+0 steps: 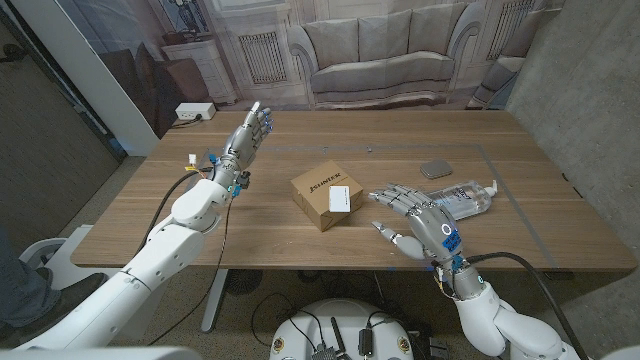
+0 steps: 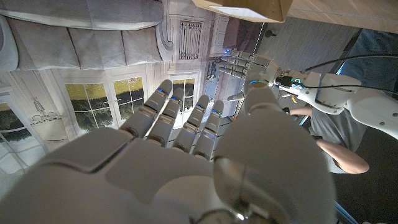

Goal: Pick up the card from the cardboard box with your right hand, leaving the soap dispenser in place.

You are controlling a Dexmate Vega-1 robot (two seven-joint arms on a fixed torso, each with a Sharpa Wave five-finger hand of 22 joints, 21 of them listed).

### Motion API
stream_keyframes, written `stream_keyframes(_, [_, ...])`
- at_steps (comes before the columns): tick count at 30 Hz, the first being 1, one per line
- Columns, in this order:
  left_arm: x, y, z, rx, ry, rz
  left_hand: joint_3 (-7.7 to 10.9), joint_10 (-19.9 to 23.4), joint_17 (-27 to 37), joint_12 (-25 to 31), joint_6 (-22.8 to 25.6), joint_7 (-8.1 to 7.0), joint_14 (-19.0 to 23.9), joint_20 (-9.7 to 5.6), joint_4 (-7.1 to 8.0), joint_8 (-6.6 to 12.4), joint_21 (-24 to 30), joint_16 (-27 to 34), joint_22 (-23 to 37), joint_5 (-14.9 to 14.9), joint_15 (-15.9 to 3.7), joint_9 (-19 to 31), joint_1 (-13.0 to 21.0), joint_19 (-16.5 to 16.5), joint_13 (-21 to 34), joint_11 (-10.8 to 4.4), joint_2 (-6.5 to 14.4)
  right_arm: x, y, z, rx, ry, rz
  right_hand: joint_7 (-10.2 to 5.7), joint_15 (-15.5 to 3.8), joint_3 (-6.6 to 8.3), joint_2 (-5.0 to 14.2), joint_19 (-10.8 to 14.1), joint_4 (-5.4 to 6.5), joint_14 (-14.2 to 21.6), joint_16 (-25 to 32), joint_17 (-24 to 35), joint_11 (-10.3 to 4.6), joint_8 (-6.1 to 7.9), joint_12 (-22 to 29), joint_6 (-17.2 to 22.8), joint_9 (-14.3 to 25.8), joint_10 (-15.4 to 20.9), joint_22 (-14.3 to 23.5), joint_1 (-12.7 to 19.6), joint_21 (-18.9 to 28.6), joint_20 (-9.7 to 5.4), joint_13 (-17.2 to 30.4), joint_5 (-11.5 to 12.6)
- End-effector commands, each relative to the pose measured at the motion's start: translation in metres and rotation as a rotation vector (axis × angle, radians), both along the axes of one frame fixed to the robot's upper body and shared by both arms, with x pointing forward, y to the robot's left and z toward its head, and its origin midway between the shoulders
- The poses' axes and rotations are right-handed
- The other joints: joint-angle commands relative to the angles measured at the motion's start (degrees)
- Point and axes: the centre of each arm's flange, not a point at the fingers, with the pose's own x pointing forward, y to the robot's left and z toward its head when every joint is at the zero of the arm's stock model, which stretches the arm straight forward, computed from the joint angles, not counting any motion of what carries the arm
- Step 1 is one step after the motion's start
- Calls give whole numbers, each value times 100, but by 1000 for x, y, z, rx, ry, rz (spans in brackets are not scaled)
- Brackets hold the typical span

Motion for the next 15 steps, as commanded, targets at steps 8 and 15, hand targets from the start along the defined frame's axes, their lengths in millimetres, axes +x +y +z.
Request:
stream_keyframes(8, [-2,7,-7,-25,-3,-5,-32,33,9,-15,25,-28,44,-315,-5,-16,-13,-6,16,-17,-36,14,56,-37,13,-40,9,11,9,-14,-39,-25,-60,13,-924,89,131,62,-35,85,34,18,6,7,2,40,23,29,31,334,-13,-585,12,41])
stream_keyframes(15, [-1,6,-6,-20,-3,-9,-38,36,9,-15,31,-31,39,-316,-8,-14,-13,-8,16,-19,-33,14,64,-36,14,-29,13,18,10,-18,-57,-21,-69,12,-884,77,246,18,-11,10,42,58,6,51,-46,152,51,-54,44,513,-23,-556,3,3])
